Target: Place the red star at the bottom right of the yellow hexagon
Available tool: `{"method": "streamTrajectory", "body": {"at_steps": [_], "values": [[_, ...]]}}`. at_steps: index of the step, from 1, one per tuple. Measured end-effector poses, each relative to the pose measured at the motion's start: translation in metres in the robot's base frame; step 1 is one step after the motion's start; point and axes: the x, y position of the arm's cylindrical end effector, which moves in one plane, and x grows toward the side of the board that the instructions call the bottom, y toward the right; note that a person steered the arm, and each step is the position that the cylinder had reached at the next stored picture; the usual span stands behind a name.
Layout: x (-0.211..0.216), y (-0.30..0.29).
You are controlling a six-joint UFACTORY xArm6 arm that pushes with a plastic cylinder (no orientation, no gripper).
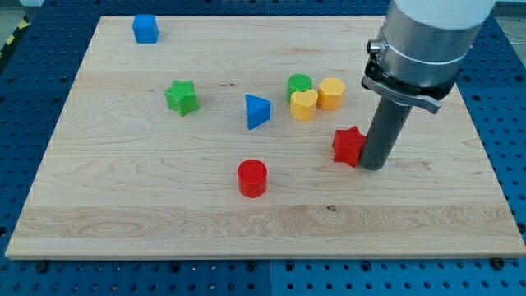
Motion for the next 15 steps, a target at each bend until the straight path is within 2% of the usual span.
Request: {"method": "streamTrajectory", "body": {"at_steps": [1, 5, 7, 9, 10, 11, 13, 15], "values": [[0.024, -0.002], [0.036, -0.018], [-0.027, 0.005], [0.028, 0.001], [0.026, -0.031], [0.026, -0.033], [0.010, -0.040], [-0.041, -0.039]]}}
